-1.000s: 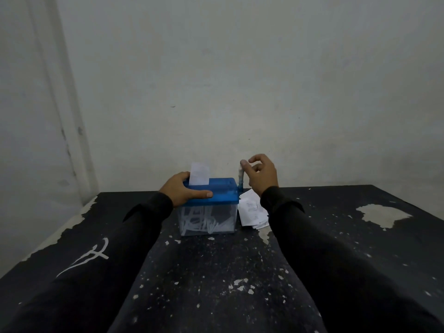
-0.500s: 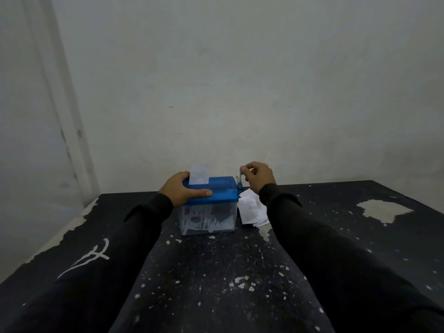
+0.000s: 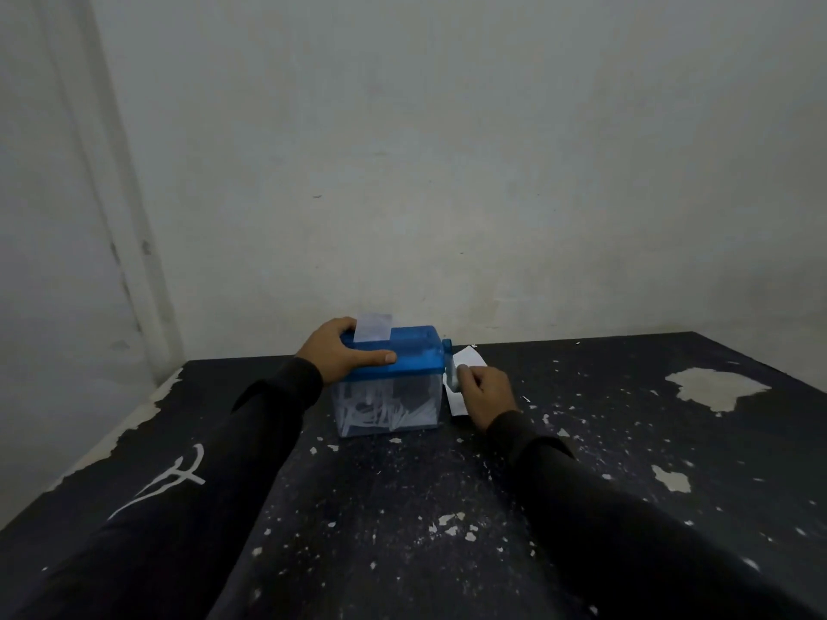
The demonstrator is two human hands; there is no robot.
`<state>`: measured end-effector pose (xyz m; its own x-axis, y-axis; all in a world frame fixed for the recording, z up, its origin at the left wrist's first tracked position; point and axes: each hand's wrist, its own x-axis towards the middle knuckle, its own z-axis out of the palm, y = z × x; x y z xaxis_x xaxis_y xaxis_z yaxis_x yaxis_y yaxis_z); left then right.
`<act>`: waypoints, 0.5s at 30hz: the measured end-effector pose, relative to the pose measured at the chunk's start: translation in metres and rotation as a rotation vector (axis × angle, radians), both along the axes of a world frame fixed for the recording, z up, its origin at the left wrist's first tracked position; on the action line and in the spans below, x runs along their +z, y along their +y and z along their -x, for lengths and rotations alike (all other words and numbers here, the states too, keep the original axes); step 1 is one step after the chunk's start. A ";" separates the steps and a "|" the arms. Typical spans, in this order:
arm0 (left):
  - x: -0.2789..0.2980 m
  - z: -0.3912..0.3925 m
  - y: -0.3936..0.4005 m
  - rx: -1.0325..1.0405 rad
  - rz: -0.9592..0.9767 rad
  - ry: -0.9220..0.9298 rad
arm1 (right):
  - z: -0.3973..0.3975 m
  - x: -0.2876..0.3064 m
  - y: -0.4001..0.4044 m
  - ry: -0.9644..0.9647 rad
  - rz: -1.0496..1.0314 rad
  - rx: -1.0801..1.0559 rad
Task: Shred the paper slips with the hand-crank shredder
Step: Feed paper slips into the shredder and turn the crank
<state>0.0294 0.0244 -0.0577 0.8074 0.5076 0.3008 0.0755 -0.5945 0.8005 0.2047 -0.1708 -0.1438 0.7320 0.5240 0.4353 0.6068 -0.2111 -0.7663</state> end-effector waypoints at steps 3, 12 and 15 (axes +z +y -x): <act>0.000 -0.001 0.001 0.016 -0.011 0.016 | 0.015 0.004 -0.008 -0.010 -0.208 0.057; 0.000 0.000 0.004 0.028 -0.019 0.028 | 0.006 0.058 0.005 -0.092 -0.314 0.120; 0.000 -0.001 0.006 0.026 -0.017 0.022 | -0.005 0.079 0.015 -0.047 -0.291 0.101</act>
